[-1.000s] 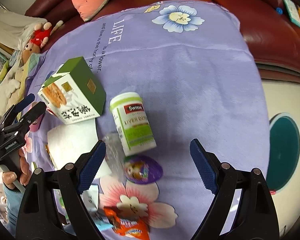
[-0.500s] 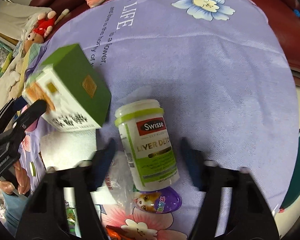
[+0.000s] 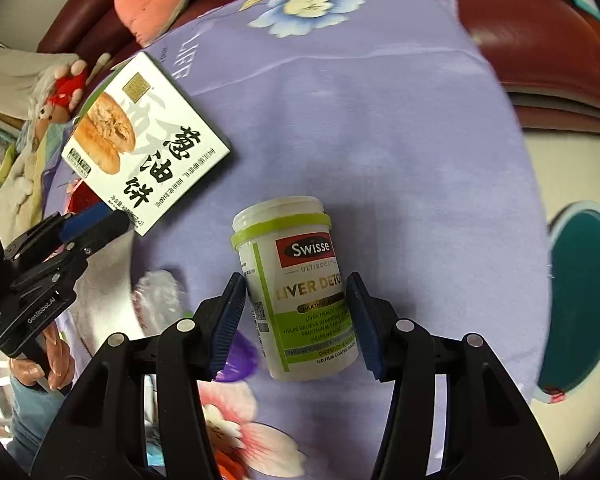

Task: Collect trash
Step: 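Grasp the open bread box with left tool while right tool grasps the Swisse bottle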

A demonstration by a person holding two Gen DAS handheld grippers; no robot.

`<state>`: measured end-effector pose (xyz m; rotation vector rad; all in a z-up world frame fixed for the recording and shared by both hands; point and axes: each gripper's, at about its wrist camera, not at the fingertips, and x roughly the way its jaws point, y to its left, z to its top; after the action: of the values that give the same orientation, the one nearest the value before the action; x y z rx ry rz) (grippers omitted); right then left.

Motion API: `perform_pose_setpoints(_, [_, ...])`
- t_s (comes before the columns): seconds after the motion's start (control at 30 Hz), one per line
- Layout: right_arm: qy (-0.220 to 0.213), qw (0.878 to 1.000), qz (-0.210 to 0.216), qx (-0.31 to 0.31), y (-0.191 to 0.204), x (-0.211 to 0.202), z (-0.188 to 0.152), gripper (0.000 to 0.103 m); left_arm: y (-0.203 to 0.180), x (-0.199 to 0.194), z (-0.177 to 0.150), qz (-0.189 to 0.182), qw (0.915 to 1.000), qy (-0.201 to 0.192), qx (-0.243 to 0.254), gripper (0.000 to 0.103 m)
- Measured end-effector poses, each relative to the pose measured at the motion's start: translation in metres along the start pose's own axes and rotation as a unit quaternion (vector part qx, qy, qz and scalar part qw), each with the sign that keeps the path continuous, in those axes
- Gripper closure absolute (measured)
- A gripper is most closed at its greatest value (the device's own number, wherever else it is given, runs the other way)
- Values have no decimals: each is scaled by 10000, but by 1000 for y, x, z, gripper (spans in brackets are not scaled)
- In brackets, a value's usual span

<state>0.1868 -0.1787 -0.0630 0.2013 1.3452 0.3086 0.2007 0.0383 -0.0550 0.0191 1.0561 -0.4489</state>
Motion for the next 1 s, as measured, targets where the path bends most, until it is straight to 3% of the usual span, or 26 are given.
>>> perform_pose_setpoints(0.1, [-21, 10000, -22, -1, -10, -4, -3, 53, -1, 0, -3, -45, 10000, 16, -86, 75])
perform_pose_setpoints(0.2, [-57, 10000, 39, 29, -18, -5, -6, 53, 3, -10, -4, 18, 9998, -31, -191, 68])
perform_pose_setpoints(0.27, [-13, 10000, 49, 59, -21, -2, -8, 52, 7, -20, -5, 183, 9995, -131, -222, 53])
perform_pose_setpoints(0.33, [161, 9998, -23, 121, -23, 10, -12, 52, 10, -29, -3, 428, 9982, -350, -227, 25])
perform_pose_setpoints(0.43, [104, 9999, -46, 79, -26, 10, -17, 52, 10, -33, -1, 594, 9962, -624, -85, 8])
perform_pose_setpoints(0.6, [150, 9998, 20, 131, -27, 9, -18, 52, 3, -12, 12, 638, 9940, -509, 730, 7])
perform_pose_setpoints(0.77, [106, 9997, 36, 202, -34, -3, -22, 51, -10, 17, 17, 555, 9864, -219, 1531, 6])
perform_pose_setpoints(0.8, [87, 9997, 43, 220, -35, -5, -21, 51, -11, 21, 17, 501, 9862, -210, 1566, 8])
perform_pose_setpoints(0.83, [60, 9997, 51, 232, -34, -7, -19, 50, -12, 23, 17, 439, 9868, -233, 1538, 24])
perform_pose_setpoints(0.87, [19, 9997, 56, 232, -33, -10, -16, 48, -12, 22, 16, 311, 9886, -256, 1449, 32])
perform_pose_setpoints(1.0, [17, 9998, 40, 179, -33, -10, -12, 46, -11, 18, 12, 199, 9924, -386, 1155, 37])
